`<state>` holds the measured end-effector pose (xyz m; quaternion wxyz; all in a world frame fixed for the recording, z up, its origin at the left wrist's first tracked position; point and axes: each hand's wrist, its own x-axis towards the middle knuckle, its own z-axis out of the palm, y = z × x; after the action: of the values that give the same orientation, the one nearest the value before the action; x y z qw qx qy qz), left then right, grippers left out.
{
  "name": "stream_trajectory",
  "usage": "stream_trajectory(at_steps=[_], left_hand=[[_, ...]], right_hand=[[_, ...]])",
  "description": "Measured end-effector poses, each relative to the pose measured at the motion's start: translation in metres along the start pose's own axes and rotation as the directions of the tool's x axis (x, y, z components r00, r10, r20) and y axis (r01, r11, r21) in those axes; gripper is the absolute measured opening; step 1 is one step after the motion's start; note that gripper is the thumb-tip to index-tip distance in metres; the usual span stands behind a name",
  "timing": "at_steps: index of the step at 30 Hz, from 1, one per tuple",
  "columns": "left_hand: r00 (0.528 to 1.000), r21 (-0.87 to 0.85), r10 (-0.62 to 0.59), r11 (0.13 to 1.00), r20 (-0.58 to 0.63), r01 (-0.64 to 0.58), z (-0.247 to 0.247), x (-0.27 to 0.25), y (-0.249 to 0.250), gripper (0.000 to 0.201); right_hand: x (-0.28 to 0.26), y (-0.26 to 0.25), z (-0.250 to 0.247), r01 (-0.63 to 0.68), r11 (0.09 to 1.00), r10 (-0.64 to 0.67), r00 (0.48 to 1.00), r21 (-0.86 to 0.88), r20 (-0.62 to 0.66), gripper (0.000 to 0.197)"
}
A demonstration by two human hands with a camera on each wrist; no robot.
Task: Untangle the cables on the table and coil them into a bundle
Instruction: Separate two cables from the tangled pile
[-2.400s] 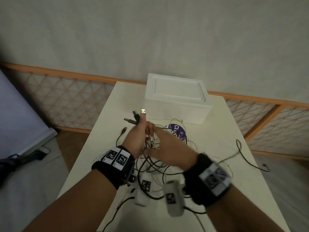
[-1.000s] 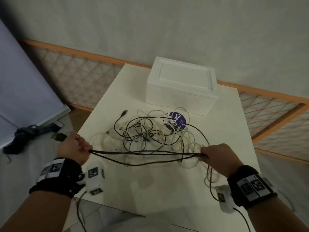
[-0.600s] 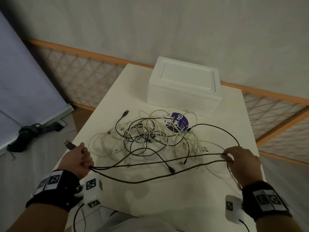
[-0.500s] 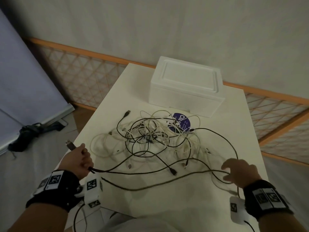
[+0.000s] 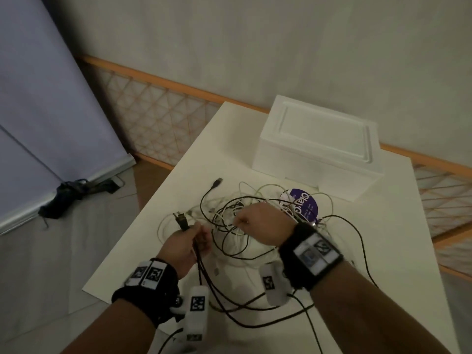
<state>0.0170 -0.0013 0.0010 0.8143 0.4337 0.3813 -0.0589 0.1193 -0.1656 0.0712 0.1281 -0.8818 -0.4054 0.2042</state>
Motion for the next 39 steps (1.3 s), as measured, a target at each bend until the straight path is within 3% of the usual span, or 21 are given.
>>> stream_trajectory(at_steps=[5,10,15,17,19,21,24,26,31,33,39], left_hand=[[0.997,-0.029,0.034,0.999,-0.071,-0.036,0.001,0.013,0.000,0.027],[0.991,-0.023,0.047,0.999,-0.124,-0.050,-0.001,0.021,0.001,0.029],[0.994,-0.090,-0.017,0.996,-0.104,0.008,0.000,0.032,0.005,0.027],[0.994,-0.076,-0.023,0.997,-0.104,0.016,0.004,0.033,0.005,0.027],[0.993,-0.067,-0.014,0.998,-0.114,0.006,0.008,0.033,0.004,0.027],[0.994,-0.097,-0.005,0.995,-0.110,-0.006,0.011,0.032,0.005,0.028],[0.999,-0.199,-0.022,0.980,-0.035,0.015,0.021,0.027,0.017,0.033],[0.999,-0.233,-0.032,0.972,-0.005,0.030,0.032,0.021,0.030,0.038],[0.999,-0.193,0.005,0.981,0.054,0.005,0.066,0.006,0.053,0.044],[0.996,-0.223,0.023,0.975,0.091,-0.002,0.079,0.001,0.056,0.042],[0.985,-0.428,0.134,0.901,0.112,-0.074,0.095,-0.003,0.068,0.012]], right_hand=[[0.054,-0.009,0.046,0.027,0.999,-0.026,0.999,-0.037,0.046,0.021],[0.070,0.014,0.062,-0.065,0.924,0.123,0.984,-0.377,0.132,0.026],[0.066,0.034,0.063,-0.091,0.927,0.145,0.981,-0.363,0.125,0.031],[0.062,0.035,0.066,-0.061,0.923,0.109,0.988,-0.379,0.107,0.024],[0.057,0.035,0.060,-0.084,0.966,0.090,0.996,-0.246,0.015,0.018],[0.051,0.034,0.044,-0.124,0.992,0.128,0.985,0.038,-0.119,0.014],[0.037,0.026,0.005,-0.100,0.921,0.215,0.937,0.375,-0.276,0.008],[0.024,0.017,-0.021,-0.012,0.868,0.219,0.907,0.497,-0.360,0.008],[-0.007,-0.001,-0.057,0.233,0.797,0.151,0.816,0.557,-0.557,0.008],[-0.016,-0.003,-0.061,0.280,0.791,0.115,0.805,0.544,-0.582,0.008],[-0.034,0.012,-0.041,0.113,0.924,0.029,0.931,0.364,-0.363,0.013]])
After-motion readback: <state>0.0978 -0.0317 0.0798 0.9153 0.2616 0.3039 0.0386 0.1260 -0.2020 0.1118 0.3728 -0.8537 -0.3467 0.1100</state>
